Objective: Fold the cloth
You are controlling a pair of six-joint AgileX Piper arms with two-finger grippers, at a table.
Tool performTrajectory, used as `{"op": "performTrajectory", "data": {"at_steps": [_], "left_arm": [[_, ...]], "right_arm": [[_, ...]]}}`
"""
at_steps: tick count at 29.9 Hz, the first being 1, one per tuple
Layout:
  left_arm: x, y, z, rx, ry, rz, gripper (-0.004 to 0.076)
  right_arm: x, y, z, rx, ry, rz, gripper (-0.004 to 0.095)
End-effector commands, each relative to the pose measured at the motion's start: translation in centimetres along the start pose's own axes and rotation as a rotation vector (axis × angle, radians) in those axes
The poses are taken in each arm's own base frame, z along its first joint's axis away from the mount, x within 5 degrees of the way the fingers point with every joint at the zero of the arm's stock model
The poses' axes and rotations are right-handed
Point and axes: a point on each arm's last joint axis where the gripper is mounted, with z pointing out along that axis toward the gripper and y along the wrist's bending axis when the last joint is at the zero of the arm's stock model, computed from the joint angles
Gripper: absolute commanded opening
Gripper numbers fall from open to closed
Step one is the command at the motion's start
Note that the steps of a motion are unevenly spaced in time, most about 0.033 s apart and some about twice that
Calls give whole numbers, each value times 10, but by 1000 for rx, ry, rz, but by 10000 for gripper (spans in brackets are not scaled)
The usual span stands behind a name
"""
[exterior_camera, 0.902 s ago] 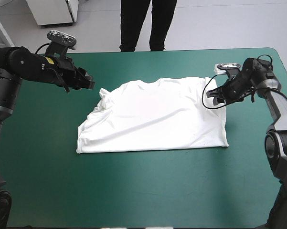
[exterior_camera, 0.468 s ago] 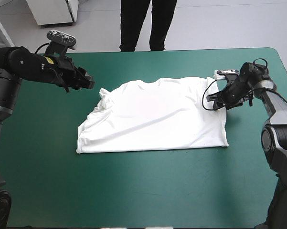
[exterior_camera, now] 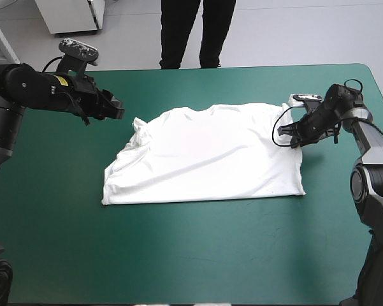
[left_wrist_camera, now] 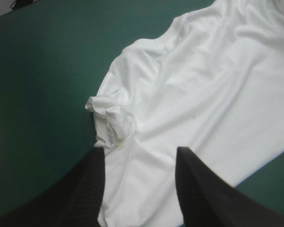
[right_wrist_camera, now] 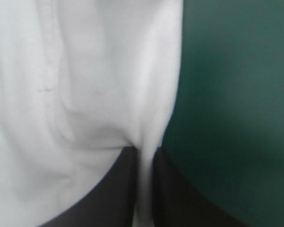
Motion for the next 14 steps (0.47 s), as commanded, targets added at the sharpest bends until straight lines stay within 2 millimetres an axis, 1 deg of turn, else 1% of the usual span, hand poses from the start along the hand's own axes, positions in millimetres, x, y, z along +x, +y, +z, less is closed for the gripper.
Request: {"op": "performTrajectory", "data": {"at_steps": [1, 4, 7, 11, 14], "left_arm": [[-1, -10, -29, 8, -59, 8, 344], [0, -11, -33, 6, -68, 10, 344], [0, -12, -36, 4, -74, 12, 344], [0, -13, -36, 7, -71, 12, 344], [0, -13, -36, 9, -71, 11, 344]], "right_arm": [[-7, 8, -30, -28, -90, -17, -11], [-7, 9, -31, -33, -83, -12, -12], [-5, 12, -38, -42, -82, -13, -11], [-5, 19, -56, -56, -128, -16, -11], [-4, 23, -65, -79, -137, -13, -11]]}}
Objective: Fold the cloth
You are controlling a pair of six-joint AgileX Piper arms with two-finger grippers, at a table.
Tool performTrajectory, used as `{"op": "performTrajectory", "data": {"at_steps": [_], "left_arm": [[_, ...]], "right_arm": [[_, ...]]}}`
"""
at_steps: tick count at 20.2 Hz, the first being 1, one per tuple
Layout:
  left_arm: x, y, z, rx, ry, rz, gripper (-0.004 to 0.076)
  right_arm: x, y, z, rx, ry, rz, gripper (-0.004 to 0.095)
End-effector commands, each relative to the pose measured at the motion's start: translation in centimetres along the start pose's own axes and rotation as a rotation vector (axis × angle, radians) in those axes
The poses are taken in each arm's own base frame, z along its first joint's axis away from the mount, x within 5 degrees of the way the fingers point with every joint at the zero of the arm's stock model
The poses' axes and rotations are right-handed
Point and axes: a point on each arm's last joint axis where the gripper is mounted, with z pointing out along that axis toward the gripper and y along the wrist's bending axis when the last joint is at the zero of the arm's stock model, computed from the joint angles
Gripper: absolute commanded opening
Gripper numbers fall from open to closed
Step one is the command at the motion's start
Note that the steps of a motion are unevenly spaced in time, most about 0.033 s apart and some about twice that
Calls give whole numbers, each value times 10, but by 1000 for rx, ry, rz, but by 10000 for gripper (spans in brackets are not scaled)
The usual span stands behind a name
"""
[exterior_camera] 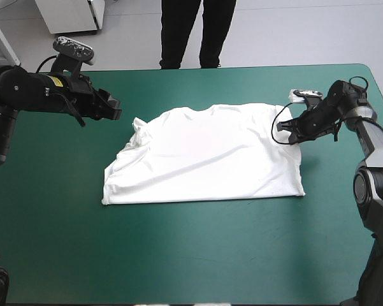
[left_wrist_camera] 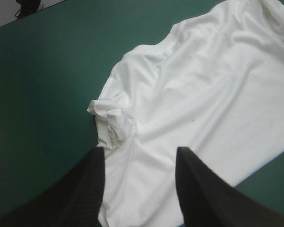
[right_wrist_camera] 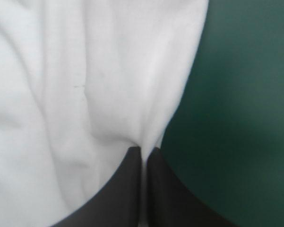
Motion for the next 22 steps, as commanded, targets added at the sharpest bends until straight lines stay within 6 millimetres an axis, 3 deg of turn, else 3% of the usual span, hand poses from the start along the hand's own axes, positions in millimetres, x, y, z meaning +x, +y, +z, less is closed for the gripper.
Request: {"op": "performTrajectory", "data": {"at_steps": [1, 4, 8, 11, 16, 22], "left_arm": [[-1, -9, -22, 20, -44, 2, 344], [-1, -9, -22, 20, -44, 2, 344], [-2, -10, -22, 26, -46, -3, 344], [-2, -9, -22, 25, -46, -3, 344], [-2, -10, -23, 25, -47, -2, 344], [0, -13, -37, 10, -75, 12, 344]], "right_arm": [[-5, 18, -47, -45, -116, -18, -11], [-4, 29, -45, -91, -100, -28, -11], [-7, 58, -36, -81, -105, -120, -11], [-8, 75, -16, -86, -70, -164, -11], [-7, 70, 9, -66, -5, -171, -11], [-4, 70, 9, -71, 42, -177, -7]]}}
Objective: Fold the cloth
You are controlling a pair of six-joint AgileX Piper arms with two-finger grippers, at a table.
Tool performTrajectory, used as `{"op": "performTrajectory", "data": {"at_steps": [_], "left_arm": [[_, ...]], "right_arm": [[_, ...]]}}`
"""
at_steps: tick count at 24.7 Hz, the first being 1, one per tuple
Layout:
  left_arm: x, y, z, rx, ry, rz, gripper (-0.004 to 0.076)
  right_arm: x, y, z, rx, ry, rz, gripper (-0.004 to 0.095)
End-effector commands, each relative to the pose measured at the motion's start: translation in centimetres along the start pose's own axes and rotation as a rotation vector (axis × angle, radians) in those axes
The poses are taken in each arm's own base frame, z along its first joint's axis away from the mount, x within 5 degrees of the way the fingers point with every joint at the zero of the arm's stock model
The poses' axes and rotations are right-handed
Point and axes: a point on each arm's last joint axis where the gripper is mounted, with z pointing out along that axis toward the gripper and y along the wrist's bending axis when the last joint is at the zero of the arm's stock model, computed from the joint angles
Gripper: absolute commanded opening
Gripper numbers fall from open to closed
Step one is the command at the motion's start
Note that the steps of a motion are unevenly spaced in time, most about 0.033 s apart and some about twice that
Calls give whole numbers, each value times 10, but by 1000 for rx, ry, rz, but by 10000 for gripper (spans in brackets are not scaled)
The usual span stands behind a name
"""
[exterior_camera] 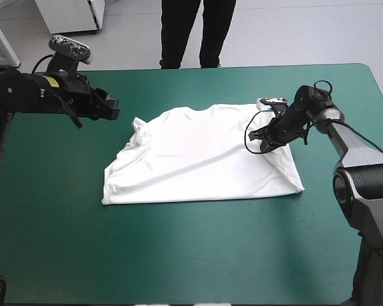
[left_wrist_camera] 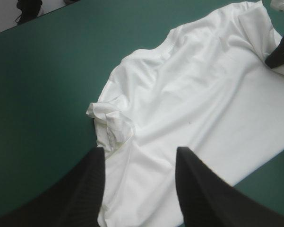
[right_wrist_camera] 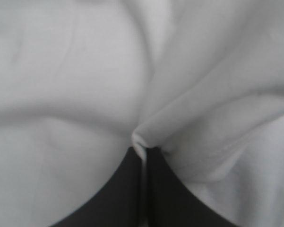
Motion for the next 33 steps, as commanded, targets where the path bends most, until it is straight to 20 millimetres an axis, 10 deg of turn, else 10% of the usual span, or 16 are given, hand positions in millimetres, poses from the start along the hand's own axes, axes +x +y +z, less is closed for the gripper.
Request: {"op": "performTrajectory", "data": {"at_steps": [1, 14, 18, 26, 33], "left_arm": [[0, -11, -29, 7, -56, 11, 344], [15, -16, -52, -51, -66, 35, 344], [31, -19, -59, -82, -45, 29, 344], [68, -5, -52, -277, 79, -29, 344], [79, 7, -10, -281, 214, -31, 400]], "right_arm": [[-2, 9, -28, 3, -18, -48, -2], [-1, 7, -82, -41, -95, -39, 293], [9, 2, -129, -4, -196, 0, 309], [122, 39, -238, 297, -346, 9, 309], [171, 47, -219, 301, -305, 19, 480]]}}
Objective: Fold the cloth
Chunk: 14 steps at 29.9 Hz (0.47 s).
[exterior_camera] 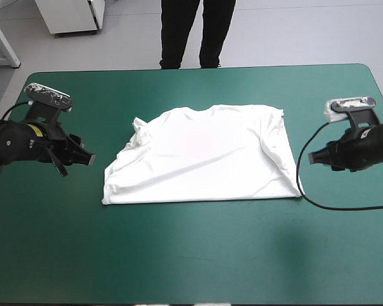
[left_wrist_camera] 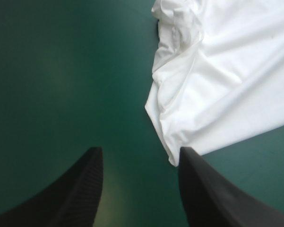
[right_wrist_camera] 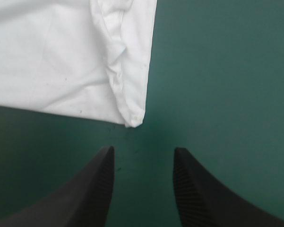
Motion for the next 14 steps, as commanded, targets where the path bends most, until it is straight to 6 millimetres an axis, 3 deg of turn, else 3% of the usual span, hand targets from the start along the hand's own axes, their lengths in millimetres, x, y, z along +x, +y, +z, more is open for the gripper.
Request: {"op": "performTrajectory", "data": {"at_steps": [1, 3, 14], "left_arm": [[0, 2, 9, -29, 9, -5, 418], [2, 1, 25, -19, 46, -2, 441], [24, -11, 113, 61, 240, -10, 448]], "right_arm": [[14, 5, -1, 8, -33, -8, 518], [18, 8, 5, 1, -20, -18, 556], [15, 19, 13, -12, -21, -66, 556]]}}
